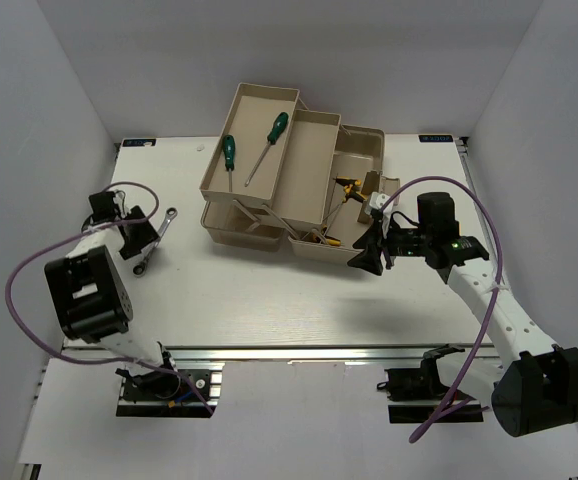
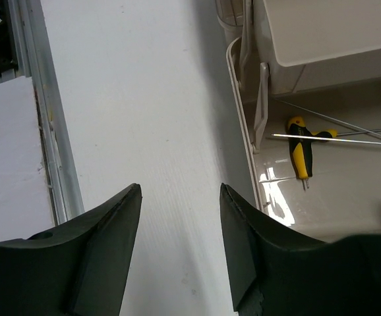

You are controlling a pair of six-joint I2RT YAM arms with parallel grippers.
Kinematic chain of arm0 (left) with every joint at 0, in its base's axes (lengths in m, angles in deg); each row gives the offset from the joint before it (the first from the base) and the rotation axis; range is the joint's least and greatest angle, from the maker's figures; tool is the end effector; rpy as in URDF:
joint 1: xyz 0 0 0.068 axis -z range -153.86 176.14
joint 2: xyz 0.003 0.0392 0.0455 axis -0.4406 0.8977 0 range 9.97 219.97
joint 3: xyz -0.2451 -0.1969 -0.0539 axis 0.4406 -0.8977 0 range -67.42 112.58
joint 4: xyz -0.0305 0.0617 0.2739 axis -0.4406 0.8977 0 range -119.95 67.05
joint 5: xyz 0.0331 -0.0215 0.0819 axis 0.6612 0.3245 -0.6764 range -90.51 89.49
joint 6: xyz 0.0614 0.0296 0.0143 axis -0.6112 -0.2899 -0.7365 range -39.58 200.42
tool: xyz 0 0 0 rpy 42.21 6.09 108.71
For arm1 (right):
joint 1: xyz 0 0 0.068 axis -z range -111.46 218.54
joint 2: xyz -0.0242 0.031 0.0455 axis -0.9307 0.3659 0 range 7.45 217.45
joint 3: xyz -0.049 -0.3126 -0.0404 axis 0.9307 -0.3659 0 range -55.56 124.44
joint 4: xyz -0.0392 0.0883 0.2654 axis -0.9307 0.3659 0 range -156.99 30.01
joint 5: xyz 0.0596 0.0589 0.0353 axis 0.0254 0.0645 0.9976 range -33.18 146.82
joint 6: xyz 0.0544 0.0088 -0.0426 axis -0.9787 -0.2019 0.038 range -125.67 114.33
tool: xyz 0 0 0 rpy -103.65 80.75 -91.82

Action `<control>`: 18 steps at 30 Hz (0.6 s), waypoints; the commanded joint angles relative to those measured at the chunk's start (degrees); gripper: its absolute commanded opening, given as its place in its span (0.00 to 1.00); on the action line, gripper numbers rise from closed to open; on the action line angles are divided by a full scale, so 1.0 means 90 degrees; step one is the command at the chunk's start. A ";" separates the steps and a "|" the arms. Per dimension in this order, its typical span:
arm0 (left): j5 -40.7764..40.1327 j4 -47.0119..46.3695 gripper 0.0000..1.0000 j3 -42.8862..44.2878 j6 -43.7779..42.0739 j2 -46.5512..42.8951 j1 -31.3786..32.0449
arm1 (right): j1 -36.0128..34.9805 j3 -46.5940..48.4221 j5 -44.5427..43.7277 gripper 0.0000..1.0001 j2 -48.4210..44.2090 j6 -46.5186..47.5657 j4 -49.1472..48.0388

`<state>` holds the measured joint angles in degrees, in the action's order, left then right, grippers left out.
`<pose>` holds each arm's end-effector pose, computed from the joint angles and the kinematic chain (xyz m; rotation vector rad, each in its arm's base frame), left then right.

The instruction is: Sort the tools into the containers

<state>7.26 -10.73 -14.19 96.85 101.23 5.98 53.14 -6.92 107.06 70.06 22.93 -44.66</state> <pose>0.3262 0.1117 0.1980 -0.7559 2.4490 -0.1496 0.2192 0.1055 0.3185 -1.1878 1.6744 0.8142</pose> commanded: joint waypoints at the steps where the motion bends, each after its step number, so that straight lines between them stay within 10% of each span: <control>1: 0.0222 -0.0193 0.70 0.0842 -0.0974 0.0317 0.0169 | -0.0027 -0.0053 -0.0094 0.57 -0.0062 -0.0170 -0.0235; 18: -0.1085 -0.0183 0.59 0.1126 -0.2305 0.1637 0.1146 | -0.0008 0.0220 -0.0201 0.58 0.0328 -0.0102 0.0019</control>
<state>2.16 -13.53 -4.33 77.46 114.89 15.31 53.14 -7.34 104.94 72.79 21.75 -44.42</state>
